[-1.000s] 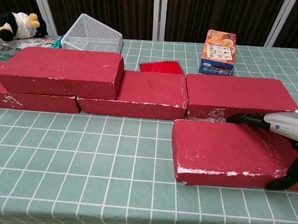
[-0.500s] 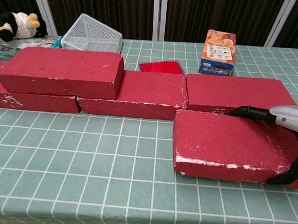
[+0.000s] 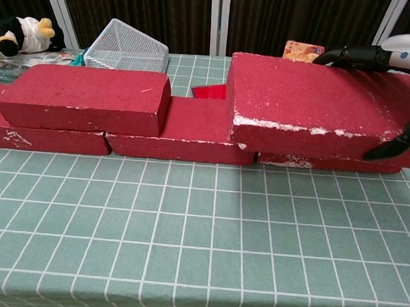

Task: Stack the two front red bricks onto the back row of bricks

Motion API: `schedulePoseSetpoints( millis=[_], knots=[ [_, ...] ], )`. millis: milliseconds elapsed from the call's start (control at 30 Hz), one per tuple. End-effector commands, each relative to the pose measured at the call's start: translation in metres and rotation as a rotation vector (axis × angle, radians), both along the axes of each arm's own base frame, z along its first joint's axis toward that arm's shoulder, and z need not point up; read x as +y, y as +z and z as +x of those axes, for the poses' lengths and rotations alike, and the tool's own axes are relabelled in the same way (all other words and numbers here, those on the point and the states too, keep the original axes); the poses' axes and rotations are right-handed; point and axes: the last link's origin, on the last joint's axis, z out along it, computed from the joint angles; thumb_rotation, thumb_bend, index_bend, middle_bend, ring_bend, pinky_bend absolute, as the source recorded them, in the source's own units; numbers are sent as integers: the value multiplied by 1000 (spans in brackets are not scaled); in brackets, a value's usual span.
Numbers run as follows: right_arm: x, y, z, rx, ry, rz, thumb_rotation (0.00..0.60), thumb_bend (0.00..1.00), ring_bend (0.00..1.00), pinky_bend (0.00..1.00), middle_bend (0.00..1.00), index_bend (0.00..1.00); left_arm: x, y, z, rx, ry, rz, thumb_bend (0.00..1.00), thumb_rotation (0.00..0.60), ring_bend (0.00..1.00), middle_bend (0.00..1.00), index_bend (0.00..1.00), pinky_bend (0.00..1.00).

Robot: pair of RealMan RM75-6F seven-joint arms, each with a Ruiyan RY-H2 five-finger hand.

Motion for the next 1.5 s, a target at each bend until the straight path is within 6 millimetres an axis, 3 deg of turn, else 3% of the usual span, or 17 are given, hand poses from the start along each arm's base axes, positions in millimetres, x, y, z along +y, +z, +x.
schedulePoseSetpoints(
  millis=[33,200,400,667,1500],
  knots=[
    [-28,-1,16,4,29,-4,600,98,181,281,252,74,1,0,0,0,-6,7,44,600,0,0,35,0],
    [-58,-8,31,-7,44,0,600,78,181,271,253,75,2,0,-1,5,-10,24,44,600,0,0,35,0],
    [-84,-26,35,27,31,41,600,70,181,240,253,81,3,-2,-5,-2,0,22,44,600,0,0,35,0],
    [-100,-48,43,17,-40,105,600,70,181,241,250,81,3,-1,-10,-18,13,16,44,600,0,0,35,0],
    [-96,-76,62,70,-96,135,600,62,168,215,233,81,7,-1,-17,-66,18,-1,44,600,0,0,35,0]
  ],
)
